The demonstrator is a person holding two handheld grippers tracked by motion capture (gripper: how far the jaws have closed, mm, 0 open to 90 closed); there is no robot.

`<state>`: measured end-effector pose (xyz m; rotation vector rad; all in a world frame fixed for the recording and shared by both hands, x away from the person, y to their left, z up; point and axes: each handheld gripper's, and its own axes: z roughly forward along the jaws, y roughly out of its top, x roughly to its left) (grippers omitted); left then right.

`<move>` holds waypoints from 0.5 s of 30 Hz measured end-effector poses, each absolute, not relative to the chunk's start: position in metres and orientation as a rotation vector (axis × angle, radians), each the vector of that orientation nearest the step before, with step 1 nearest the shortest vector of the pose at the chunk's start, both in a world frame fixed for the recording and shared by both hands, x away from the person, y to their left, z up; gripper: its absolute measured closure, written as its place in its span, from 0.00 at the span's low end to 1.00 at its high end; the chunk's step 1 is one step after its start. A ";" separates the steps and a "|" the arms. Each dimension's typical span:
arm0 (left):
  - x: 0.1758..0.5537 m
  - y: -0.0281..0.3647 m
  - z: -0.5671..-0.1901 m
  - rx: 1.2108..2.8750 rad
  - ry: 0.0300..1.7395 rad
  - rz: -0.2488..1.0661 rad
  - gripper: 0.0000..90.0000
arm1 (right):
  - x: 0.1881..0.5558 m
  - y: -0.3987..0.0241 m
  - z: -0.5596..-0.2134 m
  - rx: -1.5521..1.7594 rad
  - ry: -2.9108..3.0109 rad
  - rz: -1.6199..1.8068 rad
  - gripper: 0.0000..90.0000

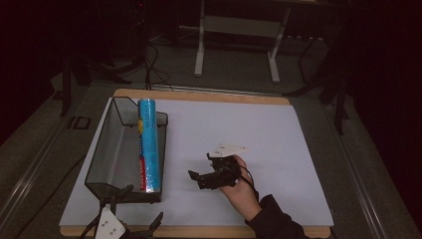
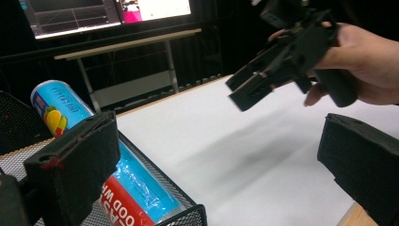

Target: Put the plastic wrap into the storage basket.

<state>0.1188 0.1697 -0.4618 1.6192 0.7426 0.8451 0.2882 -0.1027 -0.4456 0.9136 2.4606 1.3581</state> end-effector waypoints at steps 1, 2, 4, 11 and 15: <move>0.119 0.170 -0.462 1.619 0.743 0.844 0.00 | 0.286 -0.106 -0.446 0.908 2.458 1.351 0.15; 0.119 0.170 -0.462 1.619 0.743 0.842 0.00 | 0.284 -0.110 -0.446 0.906 2.460 1.351 0.15; 0.119 0.170 -0.462 1.620 0.742 0.841 0.00 | 0.280 -0.117 -0.446 0.894 2.454 1.343 0.15; 0.119 0.169 -0.462 1.620 0.742 0.839 0.00 | 0.275 -0.146 -0.449 0.936 2.406 1.378 0.15; 0.120 0.168 -0.462 1.622 0.742 0.844 0.00 | 0.270 -0.160 -0.451 0.937 2.407 1.409 0.15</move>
